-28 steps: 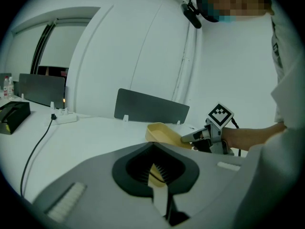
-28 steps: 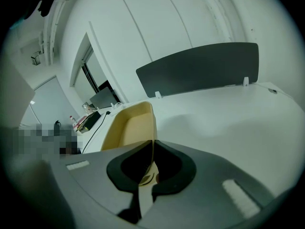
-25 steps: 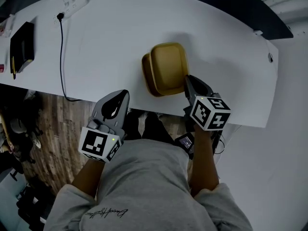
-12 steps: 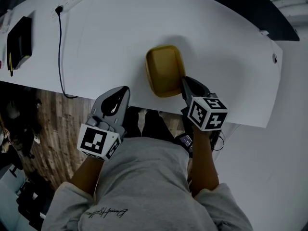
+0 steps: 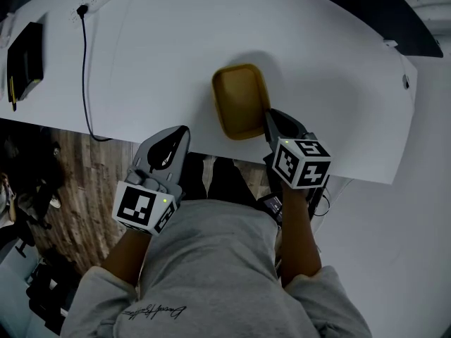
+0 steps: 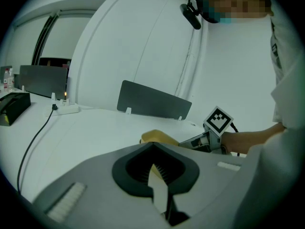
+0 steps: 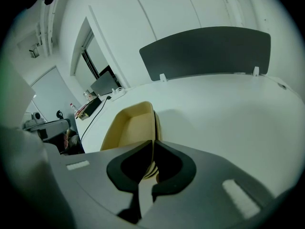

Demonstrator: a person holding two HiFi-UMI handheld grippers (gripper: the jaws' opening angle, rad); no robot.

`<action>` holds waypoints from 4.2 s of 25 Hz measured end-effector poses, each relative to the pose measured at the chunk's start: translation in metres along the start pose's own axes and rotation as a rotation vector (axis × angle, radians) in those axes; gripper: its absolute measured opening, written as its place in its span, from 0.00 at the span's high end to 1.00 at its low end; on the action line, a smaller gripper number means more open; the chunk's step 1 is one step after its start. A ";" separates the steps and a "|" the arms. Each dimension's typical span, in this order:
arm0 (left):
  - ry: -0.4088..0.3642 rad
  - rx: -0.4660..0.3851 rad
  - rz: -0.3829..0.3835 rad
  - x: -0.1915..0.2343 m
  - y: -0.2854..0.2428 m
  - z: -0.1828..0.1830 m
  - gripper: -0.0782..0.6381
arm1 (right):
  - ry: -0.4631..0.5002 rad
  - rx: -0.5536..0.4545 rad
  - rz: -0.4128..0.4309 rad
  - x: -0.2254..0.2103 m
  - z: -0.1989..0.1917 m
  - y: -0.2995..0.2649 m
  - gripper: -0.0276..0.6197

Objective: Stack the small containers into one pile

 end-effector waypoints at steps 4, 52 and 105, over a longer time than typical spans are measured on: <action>0.001 0.007 0.003 0.002 0.001 -0.002 0.89 | 0.003 -0.002 -0.005 0.001 -0.001 -0.003 0.91; -0.042 -0.031 -0.044 -0.015 0.008 0.022 0.89 | -0.017 -0.158 0.033 0.012 0.023 0.044 0.81; -0.107 -0.064 -0.121 -0.056 0.022 0.065 0.89 | 0.269 -0.275 0.195 0.114 0.061 0.105 0.94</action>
Point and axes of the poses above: the fingertips, and each gripper's own axes: y backward along the fingers, x to its left, z out of its top, the point moved 7 cm from there along y, backward along the fingers, and after that the axes turned 5 degrees about y, right-handed, at the moved point
